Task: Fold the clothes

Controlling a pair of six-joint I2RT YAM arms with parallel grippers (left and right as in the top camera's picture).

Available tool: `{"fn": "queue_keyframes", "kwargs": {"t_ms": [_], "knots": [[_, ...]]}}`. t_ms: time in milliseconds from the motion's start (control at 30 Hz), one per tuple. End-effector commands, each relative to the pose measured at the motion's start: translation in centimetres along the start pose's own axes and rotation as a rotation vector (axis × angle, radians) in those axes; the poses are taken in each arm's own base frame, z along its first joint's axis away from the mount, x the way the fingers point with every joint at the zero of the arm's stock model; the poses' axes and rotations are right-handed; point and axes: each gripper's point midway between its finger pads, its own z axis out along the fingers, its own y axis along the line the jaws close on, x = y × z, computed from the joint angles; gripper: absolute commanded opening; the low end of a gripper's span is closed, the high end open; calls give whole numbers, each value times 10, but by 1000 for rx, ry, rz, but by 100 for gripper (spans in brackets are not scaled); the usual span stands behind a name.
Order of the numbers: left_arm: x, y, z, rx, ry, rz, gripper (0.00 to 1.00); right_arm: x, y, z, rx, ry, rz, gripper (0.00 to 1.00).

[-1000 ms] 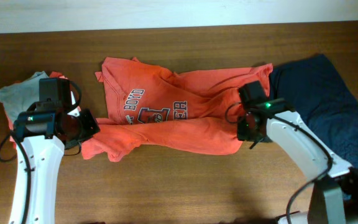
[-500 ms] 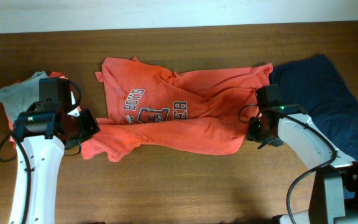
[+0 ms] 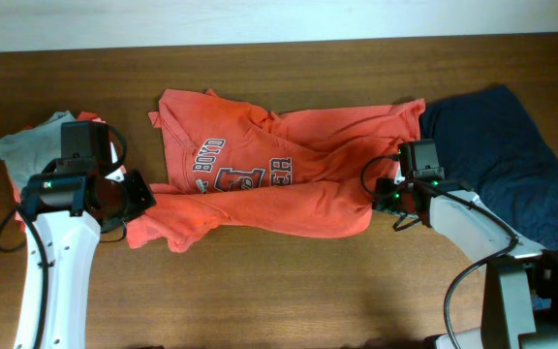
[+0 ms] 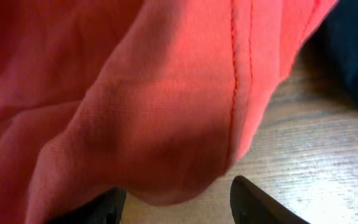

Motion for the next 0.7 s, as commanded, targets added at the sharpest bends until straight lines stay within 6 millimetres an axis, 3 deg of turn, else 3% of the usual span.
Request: {"fn": "queue_keyframes", "kwargs": {"t_ms": [0, 200, 433, 567, 600, 667], "knots": [[-4, 4, -3, -14, -20, 9, 2, -4, 3, 2, -19, -19, -8, 59], [-4, 4, -3, -14, -20, 9, 2, -8, 4, 9, -24, -34, -11, 60], [-4, 4, -3, -14, -20, 9, 2, 2, 0, 37, -9, 17, -9, 58], [-4, 4, -3, -14, -20, 9, 2, 3, -1, 40, -7, 21, -9, 12], [-4, 4, -3, -14, -20, 9, 2, 2, -1, 38, -7, 21, -9, 5], [-4, 4, -3, -14, -20, 9, 2, 2, -1, 30, -3, 33, -26, 4]]}}
